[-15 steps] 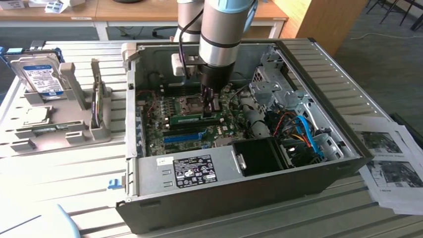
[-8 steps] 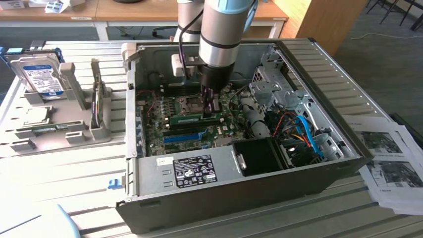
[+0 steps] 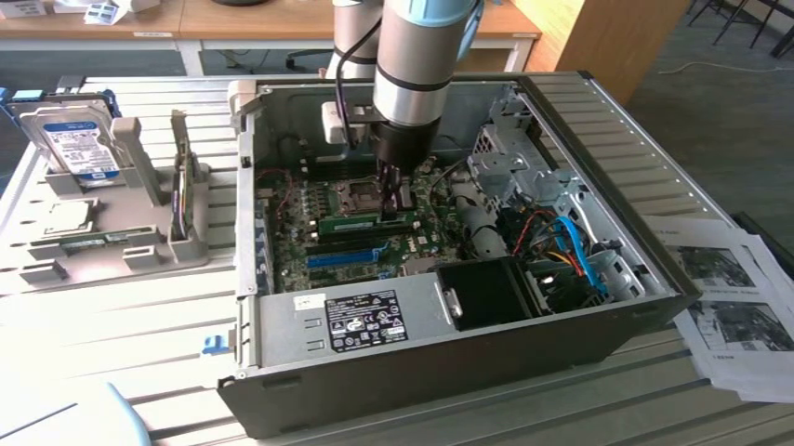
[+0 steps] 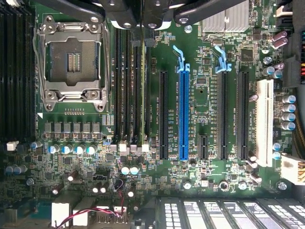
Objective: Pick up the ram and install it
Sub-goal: 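Insert the ram into the slot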
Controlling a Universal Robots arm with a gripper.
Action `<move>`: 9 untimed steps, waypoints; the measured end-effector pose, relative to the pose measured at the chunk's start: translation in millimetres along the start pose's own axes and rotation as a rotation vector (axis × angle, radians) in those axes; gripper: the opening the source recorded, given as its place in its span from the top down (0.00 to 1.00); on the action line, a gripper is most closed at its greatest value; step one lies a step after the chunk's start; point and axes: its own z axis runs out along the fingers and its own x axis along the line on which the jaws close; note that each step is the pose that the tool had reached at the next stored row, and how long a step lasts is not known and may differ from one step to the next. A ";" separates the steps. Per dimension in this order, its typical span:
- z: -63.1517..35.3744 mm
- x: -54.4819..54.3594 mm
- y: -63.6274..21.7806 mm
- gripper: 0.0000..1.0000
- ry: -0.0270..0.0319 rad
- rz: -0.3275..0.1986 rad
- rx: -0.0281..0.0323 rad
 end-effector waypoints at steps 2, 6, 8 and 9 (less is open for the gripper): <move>0.0 0.0 0.0 0.89 0.0000 -0.002 0.0000; 0.0 0.0 0.0 0.89 0.0001 -0.004 -0.0001; 0.0 0.0 0.0 0.89 0.0001 -0.004 -0.0001; 0.1 0.0 0.0 0.89 0.0001 -0.004 -0.0001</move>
